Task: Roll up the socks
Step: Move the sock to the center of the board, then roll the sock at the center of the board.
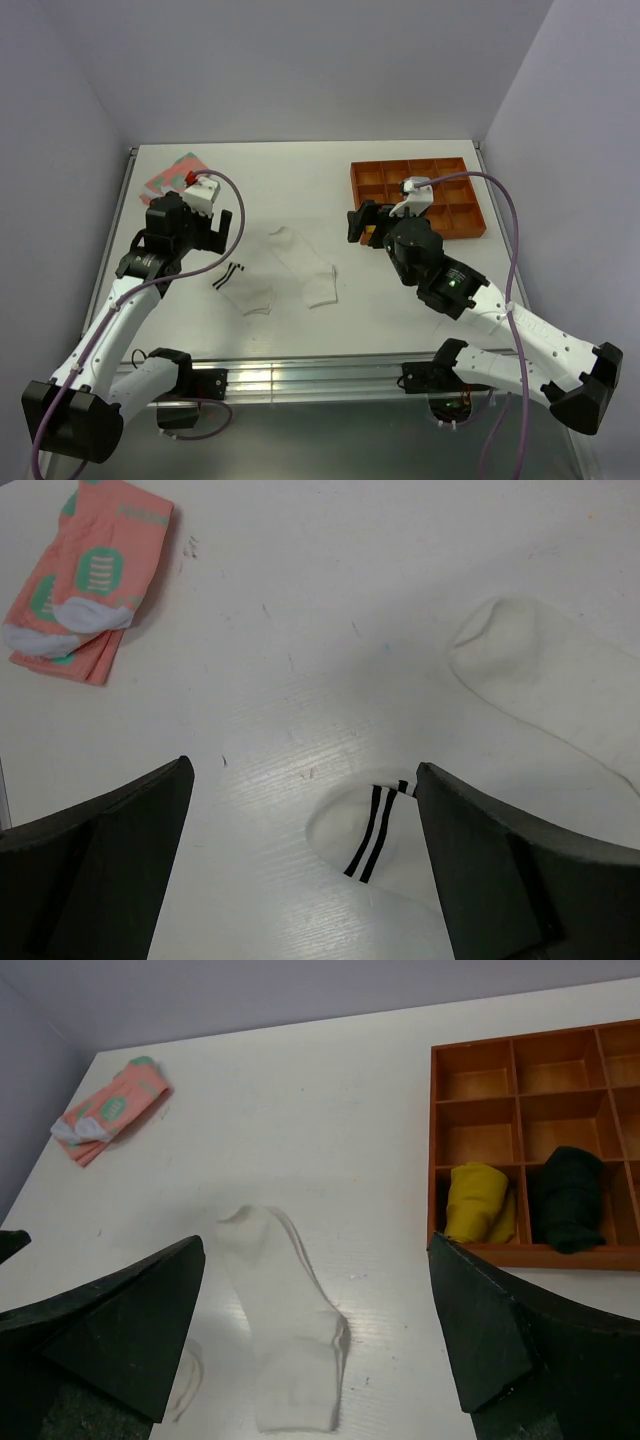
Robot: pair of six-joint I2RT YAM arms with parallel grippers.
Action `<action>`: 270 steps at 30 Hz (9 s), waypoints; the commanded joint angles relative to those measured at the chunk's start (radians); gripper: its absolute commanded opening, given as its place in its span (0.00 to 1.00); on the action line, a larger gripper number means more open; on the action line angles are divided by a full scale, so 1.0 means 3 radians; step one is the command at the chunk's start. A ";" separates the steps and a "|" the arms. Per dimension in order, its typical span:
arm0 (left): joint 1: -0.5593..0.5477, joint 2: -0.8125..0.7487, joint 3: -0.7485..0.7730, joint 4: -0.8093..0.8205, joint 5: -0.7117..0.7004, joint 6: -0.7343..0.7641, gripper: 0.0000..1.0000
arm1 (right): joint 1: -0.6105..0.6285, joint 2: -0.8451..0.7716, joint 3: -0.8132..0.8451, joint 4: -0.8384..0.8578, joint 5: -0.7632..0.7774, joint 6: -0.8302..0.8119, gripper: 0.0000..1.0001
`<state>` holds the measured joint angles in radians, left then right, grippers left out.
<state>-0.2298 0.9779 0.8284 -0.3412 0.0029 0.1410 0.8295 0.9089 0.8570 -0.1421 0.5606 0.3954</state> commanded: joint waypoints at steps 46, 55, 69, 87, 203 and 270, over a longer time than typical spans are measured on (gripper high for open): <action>-0.1279 0.0478 -0.0767 -0.0008 0.0737 0.0707 0.58 | 0.0027 0.0616 -0.0090 0.0274 -0.0289 0.0093 0.85; -0.1371 0.0902 -0.0650 0.0089 0.0609 0.0430 0.54 | 0.0027 0.0575 -0.0111 0.0228 -0.0207 0.0093 0.85; -0.1376 0.1178 -0.0649 -0.0151 0.0783 0.0737 0.56 | 0.0027 0.0601 -0.0029 0.0126 -0.0120 0.0001 0.85; -0.0922 0.1674 -0.0011 -0.0295 0.1739 0.1591 0.24 | 0.0022 0.0637 -0.0049 0.0136 0.0084 0.0011 0.85; -0.0343 0.3203 0.0828 -0.2662 0.3299 0.3641 0.00 | 0.1243 0.1909 -0.1037 0.2453 -0.1481 -0.0274 0.52; -0.0359 0.3459 0.0987 -0.2887 0.3171 0.3698 0.00 | 0.1474 0.2968 -0.0284 0.2366 -0.1189 -0.0710 0.34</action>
<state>-0.3305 2.0258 1.1088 -1.1931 0.9409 1.2354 1.2701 1.7866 0.7540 0.4980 0.2092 0.1520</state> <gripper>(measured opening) 0.105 0.351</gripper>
